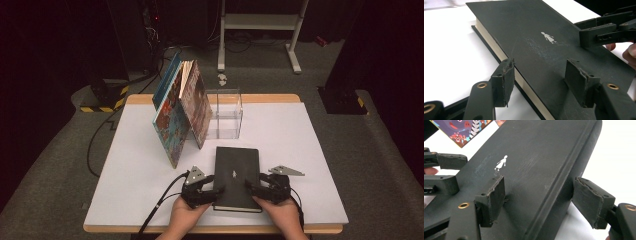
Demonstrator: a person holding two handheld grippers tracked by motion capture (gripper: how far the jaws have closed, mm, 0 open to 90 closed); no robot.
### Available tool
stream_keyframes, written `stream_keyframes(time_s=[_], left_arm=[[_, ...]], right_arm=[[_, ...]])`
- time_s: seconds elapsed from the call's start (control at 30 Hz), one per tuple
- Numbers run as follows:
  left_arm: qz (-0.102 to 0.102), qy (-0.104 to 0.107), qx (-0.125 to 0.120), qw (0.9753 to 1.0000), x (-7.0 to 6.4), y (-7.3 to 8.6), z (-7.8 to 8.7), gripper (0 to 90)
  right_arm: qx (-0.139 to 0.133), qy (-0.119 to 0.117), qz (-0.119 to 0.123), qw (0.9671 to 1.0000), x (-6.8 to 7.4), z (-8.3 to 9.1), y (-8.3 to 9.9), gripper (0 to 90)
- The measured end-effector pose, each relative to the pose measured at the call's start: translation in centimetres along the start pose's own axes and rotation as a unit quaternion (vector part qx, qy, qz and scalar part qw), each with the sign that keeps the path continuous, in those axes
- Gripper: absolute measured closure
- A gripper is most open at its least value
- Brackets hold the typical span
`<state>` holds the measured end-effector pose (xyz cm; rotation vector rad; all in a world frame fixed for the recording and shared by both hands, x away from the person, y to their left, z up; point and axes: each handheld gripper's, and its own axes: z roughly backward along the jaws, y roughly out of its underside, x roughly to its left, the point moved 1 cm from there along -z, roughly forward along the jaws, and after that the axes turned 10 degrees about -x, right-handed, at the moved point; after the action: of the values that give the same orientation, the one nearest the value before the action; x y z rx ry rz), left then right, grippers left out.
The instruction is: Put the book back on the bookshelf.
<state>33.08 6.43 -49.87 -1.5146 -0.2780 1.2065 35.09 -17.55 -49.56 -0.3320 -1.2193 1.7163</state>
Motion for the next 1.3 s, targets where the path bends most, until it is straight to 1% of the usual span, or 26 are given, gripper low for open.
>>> stream_keyframes(time_s=[0.03,0.1,0.13,0.17,0.23,0.27,0.33,0.4,0.43,0.47,0.5,0.57,0.67,0.73,0.77,0.83,0.87,0.93,1.0,1.03,1.13,1.23,1.27,1.3], left_arm=[[0.005,-0.003,0.003,1.0,0.5,-0.3,-0.1,40.7],[0.022,-0.001,0.01,0.9997,1.0,-0.6,-0.5,35.9],[0.034,-0.001,0.014,0.9993,1.3,-0.7,-1.0,33.2],[0.035,-0.001,0.017,0.9992,1.5,-0.9,-1.3,31.6],[0.037,-0.001,0.014,0.9992,1.7,-1.1,-2.1,30.4],[0.041,-0.001,0.018,0.999,1.8,-1.2,-2.4,29.7],[0.057,0.002,0.023,0.9981,1.9,-1.3,-3.0,28.4],[0.066,0.003,0.03,0.9974,2.1,-1.4,-3.5,26.6],[0.063,0.002,0.025,0.9977,2.1,-1.4,-3.5,27.2],[0.055,0.001,0.023,0.9982,2.0,-1.4,-3.4,28.2],[0.043,-0.001,0.02,0.9989,1.8,-1.5,-3.3,29.0],[0.025,-0.002,0.019,0.9995,1.6,-1.7,-3.0,31.3],[0.008,0.0,0.015,0.9999,1.3,-2.2,-2.7,35.3],[-0.008,0.0,0.006,1.0,0.7,-2.6,-2.5,36.5],[-0.012,0.001,-0.001,0.9999,0.3,-2.8,-2.5,36.7],[-0.016,0.003,-0.003,0.9999,0.2,-3.2,-2.4,38.5],[-0.01,0.005,-0.006,0.9999,0.2,-3.3,-2.4,40.1],[-0.006,0.007,0.0,1.0,0.4,-3.4,-2.4,42.5],[0.01,0.006,0.006,0.9999,0.7,-3.4,-2.6,43.3],[0.021,0.009,0.009,0.9997,0.9,-3.5,-2.7,44.0],[0.04,0.015,0.012,0.999,1.1,-3.5,-3.0,45.2],[0.039,0.021,0.01,0.999,1.0,-3.6,-3.2,45.8],[0.035,0.028,0.012,0.9989,1.0,-3.7,-3.1,47.0],[0.033,0.033,0.008,0.9989,0.9,-3.8,-3.1,48.5]], right_arm=[[0.002,-0.002,0.001,1.0,0.1,-0.3,-0.2,26.2],[0.01,-0.011,0.006,0.9999,0.2,-1.0,-0.6,25.9],[0.012,-0.013,0.009,0.9998,0.1,-1.1,-0.8,25.3],[0.013,-0.019,0.012,0.9997,-0.1,-1.2,-0.8,24.7],[0.014,-0.03,0.011,0.9994,-0.4,-1.2,-0.8,23.6],[0.015,-0.035,0.01,0.9992,-0.6,-1.2,-0.8,22.5],[0.014,-0.04,0.011,0.999,-0.8,-1.3,-0.8,21.9],[0.012,-0.041,0.013,0.999,-0.8,-1.3,-0.7,22.2],[0.012,-0.043,0.015,0.9989,-0.8,-1.2,-0.7,22.2],[0.011,-0.045,0.02,0.9987,-0.7,-1.2,-0.7,22.3],[0.01,-0.045,0.023,0.9987,-0.7,-1.1,-0.6,22.4],[0.008,-0.048,0.028,0.9984,-0.6,-1.0,-0.5,22.5],[0.003,-0.058,0.023,0.9981,-0.8,-0.8,-0.3,22.4],[-0.001,-0.062,0.024,0.9978,-0.8,-0.6,-0.4,22.8],[-0.003,-0.062,0.024,0.9978,-0.8,-0.5,-0.4,22.8],[-0.007,-0.065,0.022,0.9976,-0.8,-0.4,-0.5,22.8],[-0.007,-0.066,0.021,0.9976,-0.8,-0.3,-0.5,22.8],[-0.008,-0.069,0.022,0.9974,-0.9,-0.3,-0.5,22.9],[-0.005,-0.069,0.02,0.9974,-0.9,-0.3,-0.4,23.0],[-0.004,-0.07,0.019,0.9974,-0.9,-0.3,-0.4,23.0],[-0.004,-0.071,0.018,0.9973,-0.8,-0.3,-0.4,23.0],[-0.005,-0.075,0.016,0.9971,-1.0,-0.3,-0.4,22.4],[-0.005,-0.076,0.012,0.997,-1.0,-0.3,-0.4,21.7],[-0.004,-0.08,0.009,0.9967,-1.1,-0.4,-0.4,20.6]])
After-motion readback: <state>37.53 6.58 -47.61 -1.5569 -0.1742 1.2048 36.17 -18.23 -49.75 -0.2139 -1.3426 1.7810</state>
